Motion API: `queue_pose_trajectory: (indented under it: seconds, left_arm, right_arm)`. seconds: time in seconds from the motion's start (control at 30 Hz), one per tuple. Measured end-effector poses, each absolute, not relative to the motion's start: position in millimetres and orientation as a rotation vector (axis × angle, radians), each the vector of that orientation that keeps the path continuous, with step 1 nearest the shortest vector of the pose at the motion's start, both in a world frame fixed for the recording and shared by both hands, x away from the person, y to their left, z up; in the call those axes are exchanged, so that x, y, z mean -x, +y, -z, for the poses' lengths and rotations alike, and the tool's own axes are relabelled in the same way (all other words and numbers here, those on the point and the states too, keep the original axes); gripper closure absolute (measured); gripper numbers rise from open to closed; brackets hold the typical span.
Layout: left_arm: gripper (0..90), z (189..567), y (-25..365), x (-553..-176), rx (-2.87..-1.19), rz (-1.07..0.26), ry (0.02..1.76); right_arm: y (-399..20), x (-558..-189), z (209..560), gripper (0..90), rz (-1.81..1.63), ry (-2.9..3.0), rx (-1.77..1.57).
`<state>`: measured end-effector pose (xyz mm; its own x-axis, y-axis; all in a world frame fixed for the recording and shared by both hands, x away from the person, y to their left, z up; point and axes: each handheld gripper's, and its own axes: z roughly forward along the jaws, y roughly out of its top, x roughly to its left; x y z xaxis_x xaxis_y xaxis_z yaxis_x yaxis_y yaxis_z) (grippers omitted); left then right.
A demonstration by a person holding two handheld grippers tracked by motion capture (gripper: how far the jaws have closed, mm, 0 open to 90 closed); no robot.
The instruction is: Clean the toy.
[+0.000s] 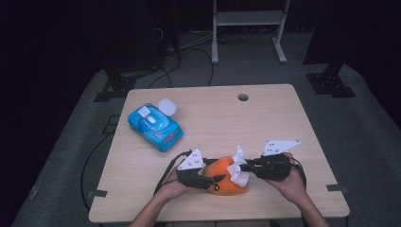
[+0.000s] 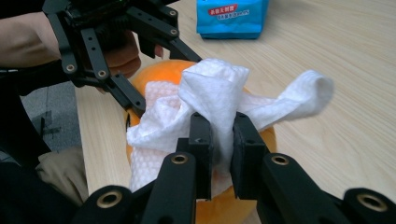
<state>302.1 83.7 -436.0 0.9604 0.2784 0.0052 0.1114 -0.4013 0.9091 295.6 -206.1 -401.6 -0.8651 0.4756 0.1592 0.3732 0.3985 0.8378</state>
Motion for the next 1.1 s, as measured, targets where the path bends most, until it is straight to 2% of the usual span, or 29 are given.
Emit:
queue_pose_trajectory:
  seconds: [0.2, 0.47, 0.77, 0.8, 0.87, 1.03, 1.1]
  left_arm:
    - [41.7, 439, 88, -301, -1.987, -0.170, 0.281]
    - [41.2, 440, 88, -301, -1.982, -0.163, 0.279]
    - [40.3, 437, 83, -298, -1.988, -0.161, 0.261]
    - [38.7, 435, 83, -299, -1.993, -0.149, 0.272]
    - [30.0, 432, 84, -301, -2.004, -0.122, 0.299]
    - [12.3, 431, 88, -309, -2.021, -0.013, 0.382]
    - [8.7, 436, 87, -311, -2.027, 0.036, 0.397]
  right_arm:
    - [-224, -295, 402, 79.8, -1.449, 2.516, -0.834]
    - [-212, -294, 398, 79.6, -1.483, 2.537, -0.768]
    - [-222, -301, 395, 79.6, -1.539, 2.479, -0.854]
    - [-213, -303, 398, 79.6, -1.510, 2.512, -0.845]
    - [-205, -302, 404, 79.6, -1.483, 2.568, -0.812]
    - [-203, -293, 403, 79.7, -1.472, 2.644, -0.718]
    - [-203, -290, 404, 79.7, -1.477, 2.669, -0.697]
